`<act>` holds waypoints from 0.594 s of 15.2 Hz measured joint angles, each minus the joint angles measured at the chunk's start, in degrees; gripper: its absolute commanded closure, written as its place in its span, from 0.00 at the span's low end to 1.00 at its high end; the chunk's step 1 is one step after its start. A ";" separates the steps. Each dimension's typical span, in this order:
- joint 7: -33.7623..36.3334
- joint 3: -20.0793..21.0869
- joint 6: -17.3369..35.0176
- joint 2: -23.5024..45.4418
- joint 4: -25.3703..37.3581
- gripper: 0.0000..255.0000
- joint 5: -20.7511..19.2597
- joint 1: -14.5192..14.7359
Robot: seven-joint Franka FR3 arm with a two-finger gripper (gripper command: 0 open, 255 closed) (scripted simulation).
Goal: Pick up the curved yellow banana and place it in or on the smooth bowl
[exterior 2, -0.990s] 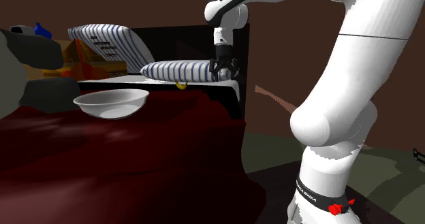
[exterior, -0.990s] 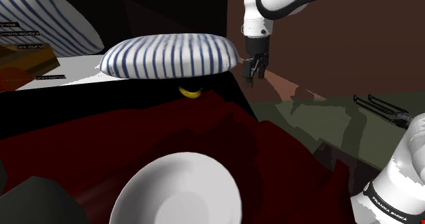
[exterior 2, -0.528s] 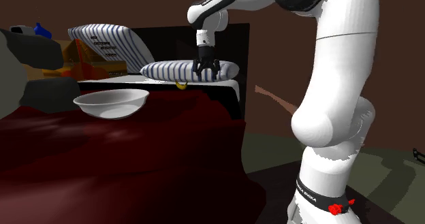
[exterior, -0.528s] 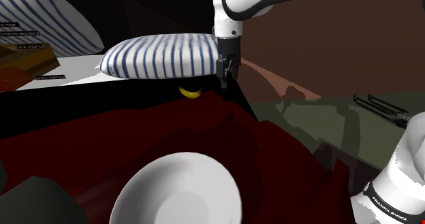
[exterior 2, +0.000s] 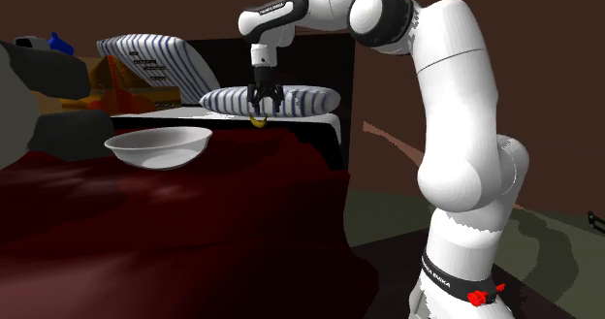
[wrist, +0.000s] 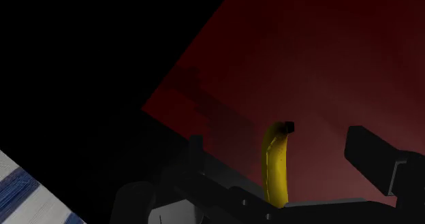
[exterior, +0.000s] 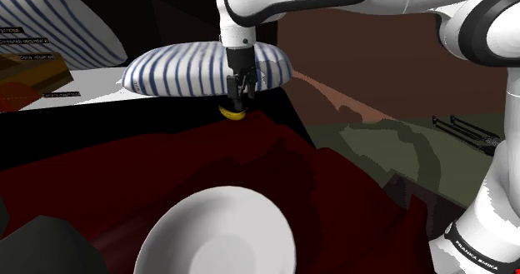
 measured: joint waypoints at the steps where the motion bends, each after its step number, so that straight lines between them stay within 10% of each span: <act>1: -0.45 0.27 -0.64 1.77 2.47 0.00 -0.30 0.50; 9: -0.88 0.53 4.14 2.62 -1.41 0.00 -0.46 0.78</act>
